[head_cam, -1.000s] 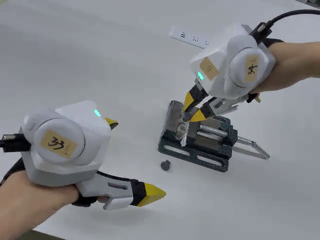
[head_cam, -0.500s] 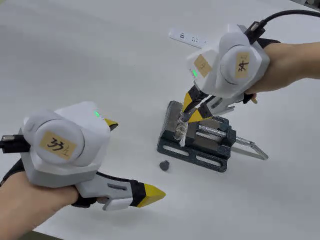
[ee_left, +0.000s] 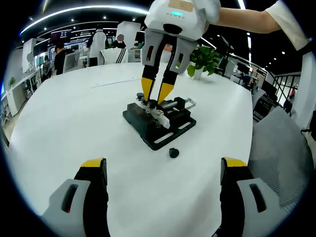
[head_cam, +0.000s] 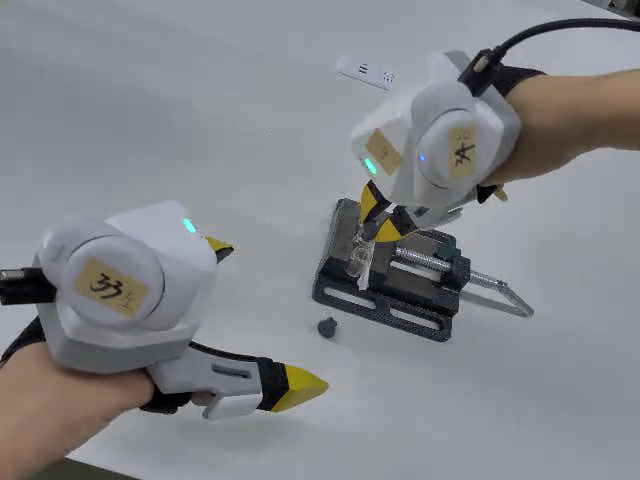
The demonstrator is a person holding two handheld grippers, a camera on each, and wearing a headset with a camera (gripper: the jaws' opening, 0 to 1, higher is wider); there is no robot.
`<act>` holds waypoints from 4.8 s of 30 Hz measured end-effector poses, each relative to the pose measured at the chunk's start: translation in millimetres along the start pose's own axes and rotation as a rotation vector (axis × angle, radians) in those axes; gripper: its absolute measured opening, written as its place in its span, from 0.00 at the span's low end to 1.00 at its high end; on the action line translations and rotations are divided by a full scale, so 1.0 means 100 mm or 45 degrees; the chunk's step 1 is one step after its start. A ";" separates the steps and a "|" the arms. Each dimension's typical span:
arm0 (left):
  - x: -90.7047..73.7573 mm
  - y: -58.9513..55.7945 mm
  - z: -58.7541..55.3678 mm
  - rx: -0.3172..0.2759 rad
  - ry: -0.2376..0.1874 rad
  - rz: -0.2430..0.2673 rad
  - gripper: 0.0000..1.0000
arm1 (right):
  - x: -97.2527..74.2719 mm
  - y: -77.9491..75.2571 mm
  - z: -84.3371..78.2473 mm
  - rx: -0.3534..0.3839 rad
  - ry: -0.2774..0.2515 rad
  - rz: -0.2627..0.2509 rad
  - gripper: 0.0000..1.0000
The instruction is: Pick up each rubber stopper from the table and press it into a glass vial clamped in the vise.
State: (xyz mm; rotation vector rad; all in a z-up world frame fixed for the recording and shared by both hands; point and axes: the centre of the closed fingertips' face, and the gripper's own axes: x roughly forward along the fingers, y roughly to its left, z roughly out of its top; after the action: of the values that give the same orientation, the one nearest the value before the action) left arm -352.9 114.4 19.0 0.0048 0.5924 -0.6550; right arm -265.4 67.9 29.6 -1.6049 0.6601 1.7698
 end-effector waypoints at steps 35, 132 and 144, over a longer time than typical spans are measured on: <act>0.03 -0.07 0.09 -0.007 -0.035 -0.017 0.94 | 0.01 -0.04 -0.01 0.442 -0.197 -0.235 0.02; 0.06 0.13 0.07 0.009 -0.027 0.028 0.97 | -0.03 -0.05 0.01 0.552 -0.251 -0.095 0.00; 0.06 0.11 0.03 -0.013 -0.021 0.017 0.96 | -0.02 -0.04 -0.01 0.549 -0.183 -0.037 0.00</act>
State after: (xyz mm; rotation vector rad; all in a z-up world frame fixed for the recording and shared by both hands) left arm -341.3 118.9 16.8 -0.0060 0.5790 -0.6390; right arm -261.9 69.6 31.5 -1.1793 0.8742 1.5715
